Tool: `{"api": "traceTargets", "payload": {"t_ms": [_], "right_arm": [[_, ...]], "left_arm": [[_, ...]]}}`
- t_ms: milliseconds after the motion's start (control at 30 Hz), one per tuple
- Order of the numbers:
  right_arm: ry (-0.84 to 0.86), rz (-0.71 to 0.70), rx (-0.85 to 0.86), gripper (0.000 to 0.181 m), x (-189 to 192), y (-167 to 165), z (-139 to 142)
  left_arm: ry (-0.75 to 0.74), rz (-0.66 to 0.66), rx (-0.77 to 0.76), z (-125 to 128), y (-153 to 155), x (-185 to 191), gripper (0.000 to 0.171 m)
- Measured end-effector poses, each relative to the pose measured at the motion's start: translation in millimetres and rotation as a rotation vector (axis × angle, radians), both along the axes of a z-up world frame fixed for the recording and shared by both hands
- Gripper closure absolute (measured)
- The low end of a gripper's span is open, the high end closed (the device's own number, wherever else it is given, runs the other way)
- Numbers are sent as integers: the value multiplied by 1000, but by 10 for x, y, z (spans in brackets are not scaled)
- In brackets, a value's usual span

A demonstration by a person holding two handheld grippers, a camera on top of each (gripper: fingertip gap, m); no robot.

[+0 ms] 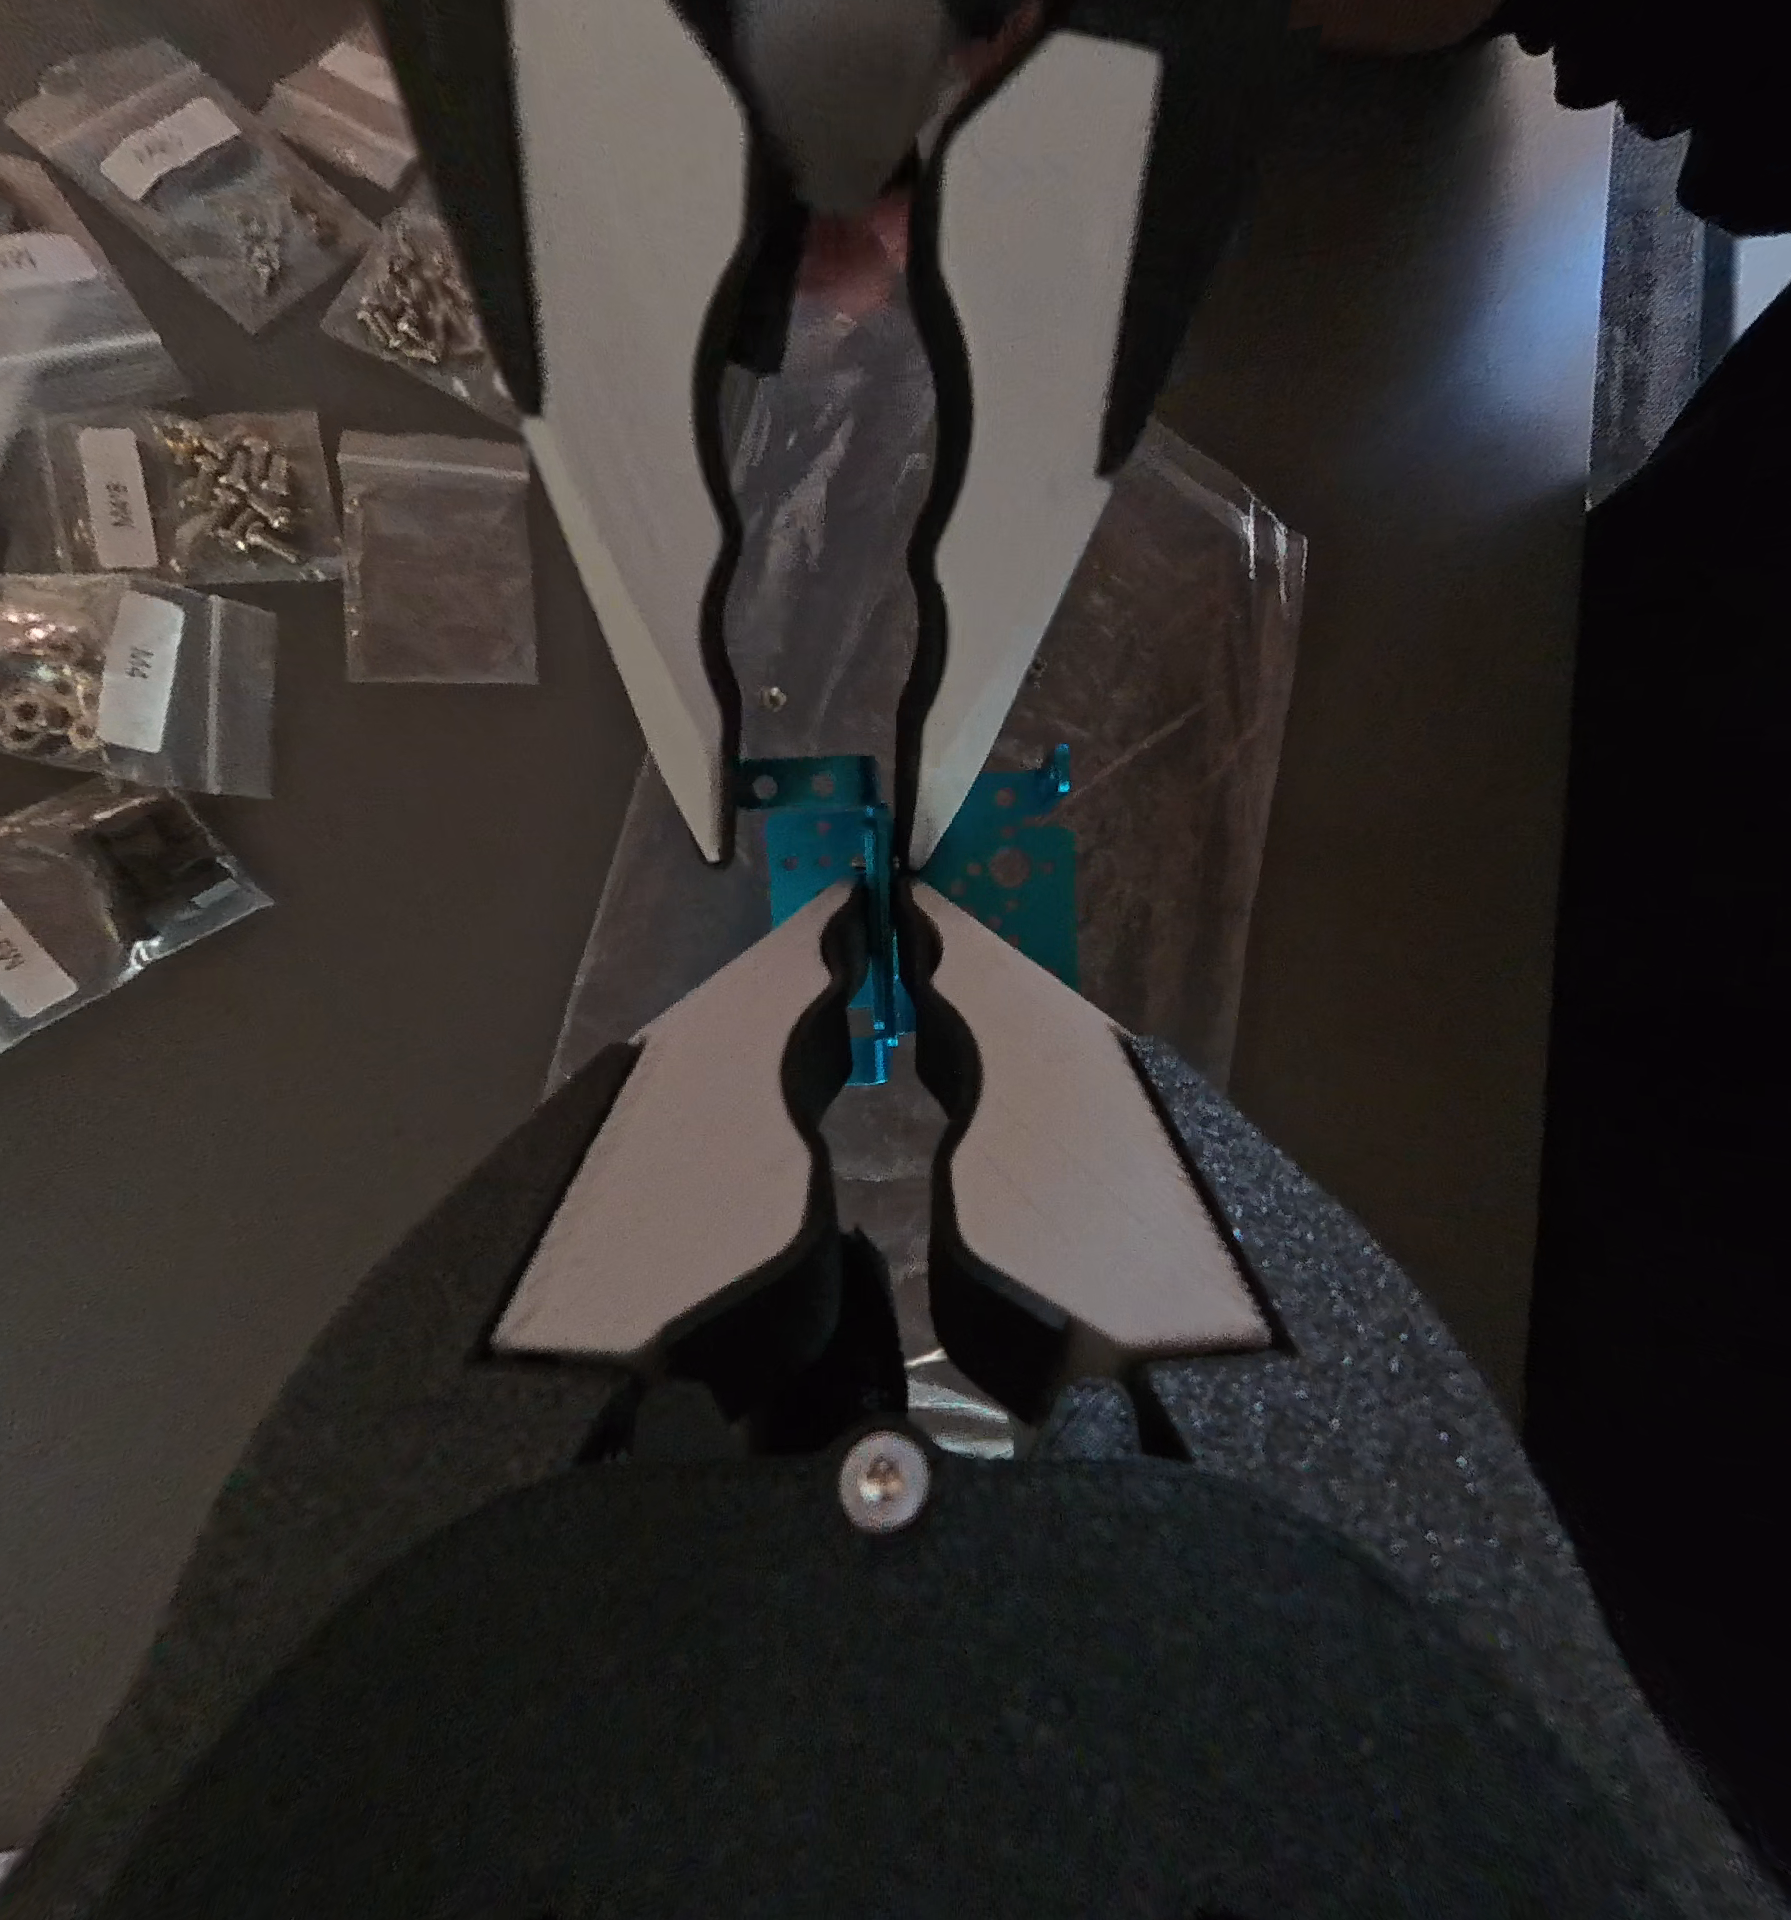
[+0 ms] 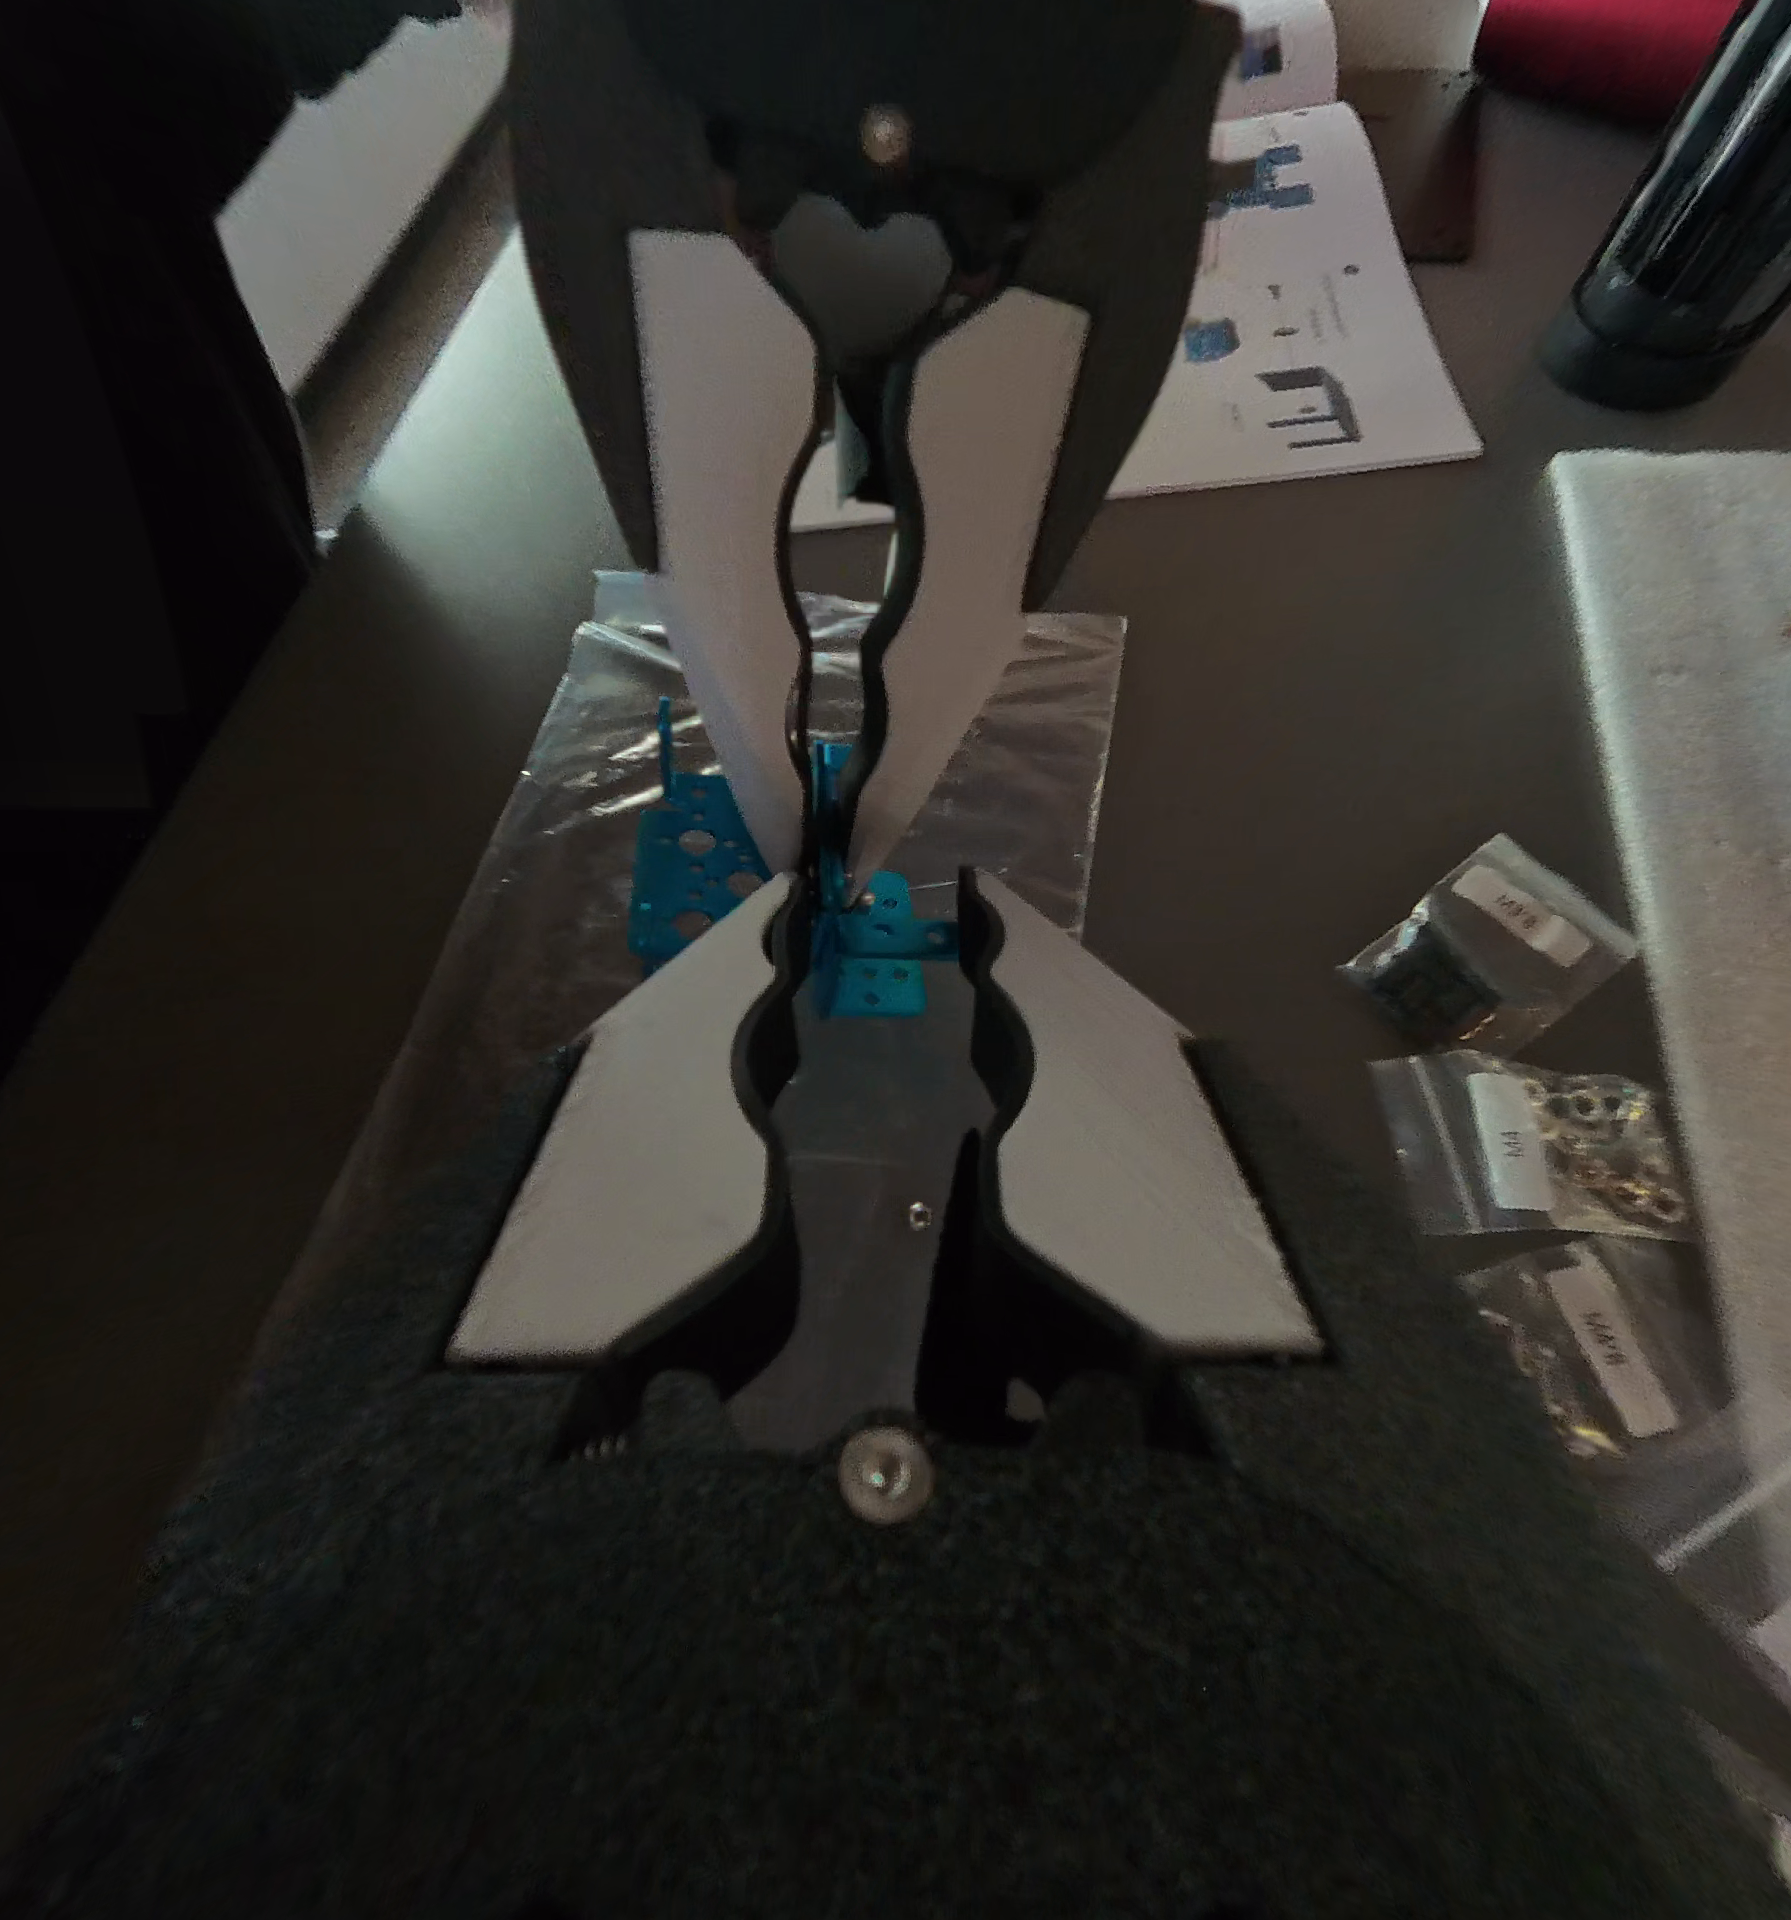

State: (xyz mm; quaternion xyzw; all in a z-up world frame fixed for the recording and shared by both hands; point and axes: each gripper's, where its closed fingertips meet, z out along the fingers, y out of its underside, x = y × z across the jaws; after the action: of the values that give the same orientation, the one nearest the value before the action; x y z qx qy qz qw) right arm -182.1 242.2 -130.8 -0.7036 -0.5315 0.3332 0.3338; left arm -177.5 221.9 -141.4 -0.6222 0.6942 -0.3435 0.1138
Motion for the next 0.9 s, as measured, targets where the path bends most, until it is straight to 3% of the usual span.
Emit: {"api": "traceTargets", "payload": {"t_ms": [200,467,500,533,600,733,900], "right_arm": [[101,44,-130,149,28,-71,57],[110,102,-248,157,10,-207,-36],[97,118,-276,160,4,-253,-62],[69,144,-287,181,13,-306,-106],[42,205,-280,181,-17,-435,-159],[31,196,-164,159,-129,-403,-129],[34,160,-120,153,-166,-308,-113]], "left_arm": [[-7,-21,5,27,-23,-29,168],[-37,-134,42,-19,-146,-162,168],[-39,-169,54,-42,-170,-197,167],[-48,-209,81,-66,-186,-230,167],[-40,-267,170,-137,-139,-295,168],[-72,-406,235,-165,-182,-378,168],[-79,-494,208,-168,-255,-422,168]]}}
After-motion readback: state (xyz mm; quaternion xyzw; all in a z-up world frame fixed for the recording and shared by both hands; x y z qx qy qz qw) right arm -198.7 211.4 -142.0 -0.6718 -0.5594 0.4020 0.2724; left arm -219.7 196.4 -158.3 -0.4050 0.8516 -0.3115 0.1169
